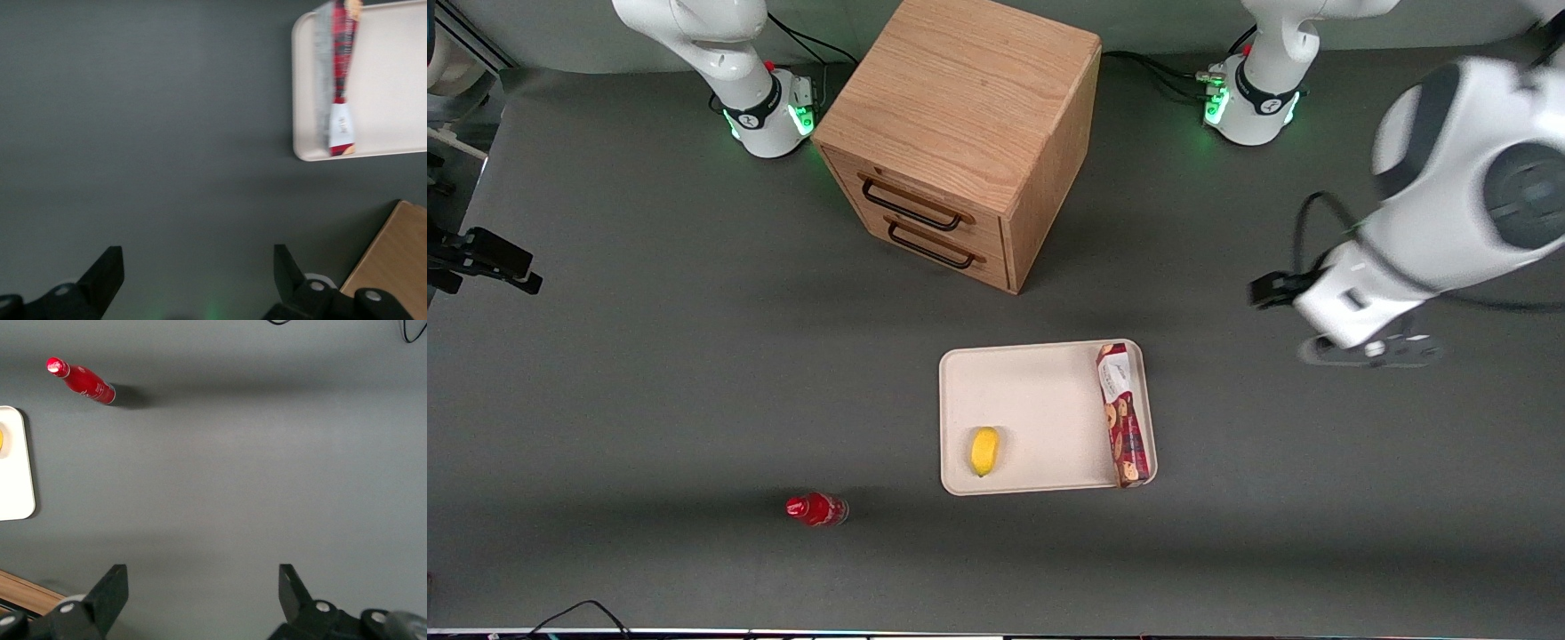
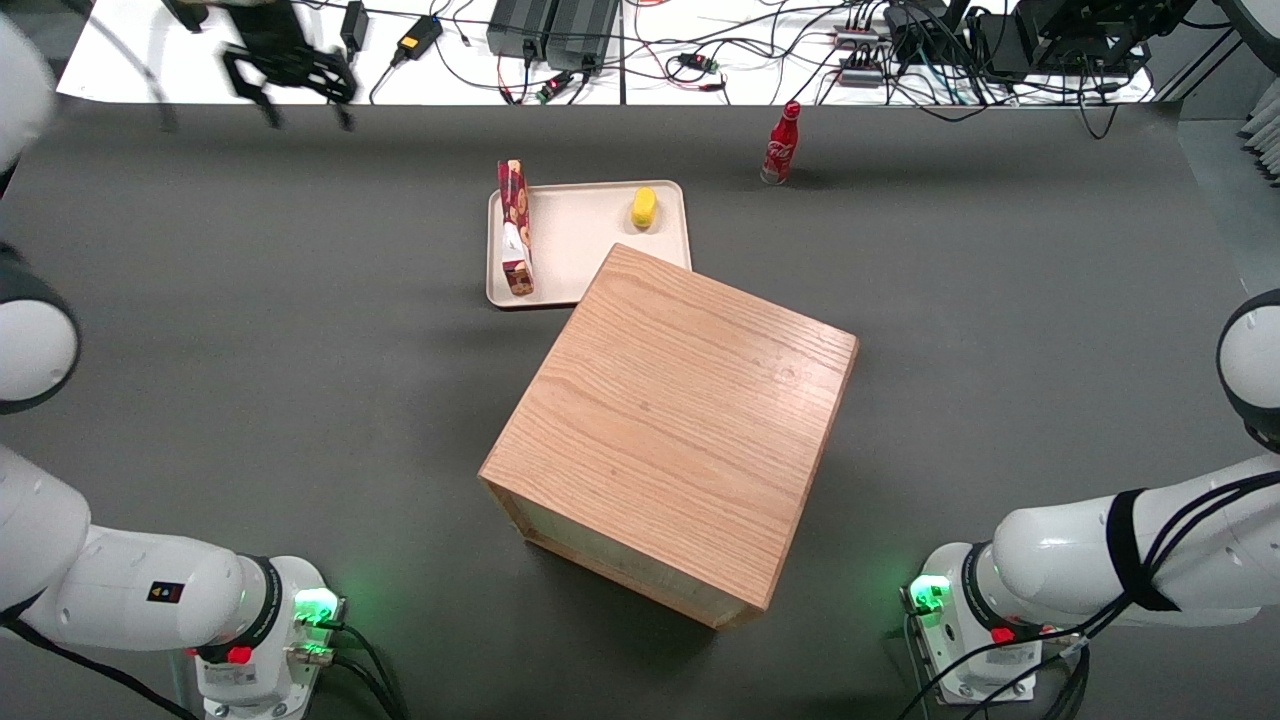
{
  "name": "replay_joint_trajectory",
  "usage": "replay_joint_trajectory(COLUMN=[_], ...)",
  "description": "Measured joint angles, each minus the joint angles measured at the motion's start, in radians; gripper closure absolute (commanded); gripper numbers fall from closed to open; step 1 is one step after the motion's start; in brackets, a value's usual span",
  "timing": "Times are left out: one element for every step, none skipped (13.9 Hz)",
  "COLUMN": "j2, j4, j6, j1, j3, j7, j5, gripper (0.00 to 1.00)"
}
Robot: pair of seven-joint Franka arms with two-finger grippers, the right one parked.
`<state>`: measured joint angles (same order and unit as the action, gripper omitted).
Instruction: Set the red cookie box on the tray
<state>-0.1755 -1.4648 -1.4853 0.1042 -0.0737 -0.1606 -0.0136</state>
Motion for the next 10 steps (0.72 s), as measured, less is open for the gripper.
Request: replay_joint_trajectory(j2=[0.038, 0.076, 0.115, 0.154, 0.194, 0.232, 0.26, 0.278, 0.285, 0.285], j4=[-0.019, -0.052, -0.095, -0.148, -0.212, -0.278, -0.329, -0.359, -0.373, -0.373], j6=[0.007, 0.005, -0.005, -0.034, -0.087, -0.136, -0.162, -0.176, -0.182, -0.186], j1=[-0.002, -0.003, -0.004, -0.004, -0.004, -0.003, -0.002, -0.001, -0.001, -0.001], j3=[0.039, 0.075, 0.103, 0.119, 0.124, 0.124, 0.123, 0.121, 0.121, 0.121], j7=[0.035, 0.067, 0.088, 0.099, 0.103, 0.103, 0.103, 0.103, 0.103, 0.103], j5=[0.001, 0.002, 0.003, 0.002, 0.001, 0.0, 0.0, 0.0, -0.003, -0.008], gripper=[0.0, 0.0, 0.0, 0.0, 0.0, 0.0, 0.0, 0.0, 0.0, 0.0])
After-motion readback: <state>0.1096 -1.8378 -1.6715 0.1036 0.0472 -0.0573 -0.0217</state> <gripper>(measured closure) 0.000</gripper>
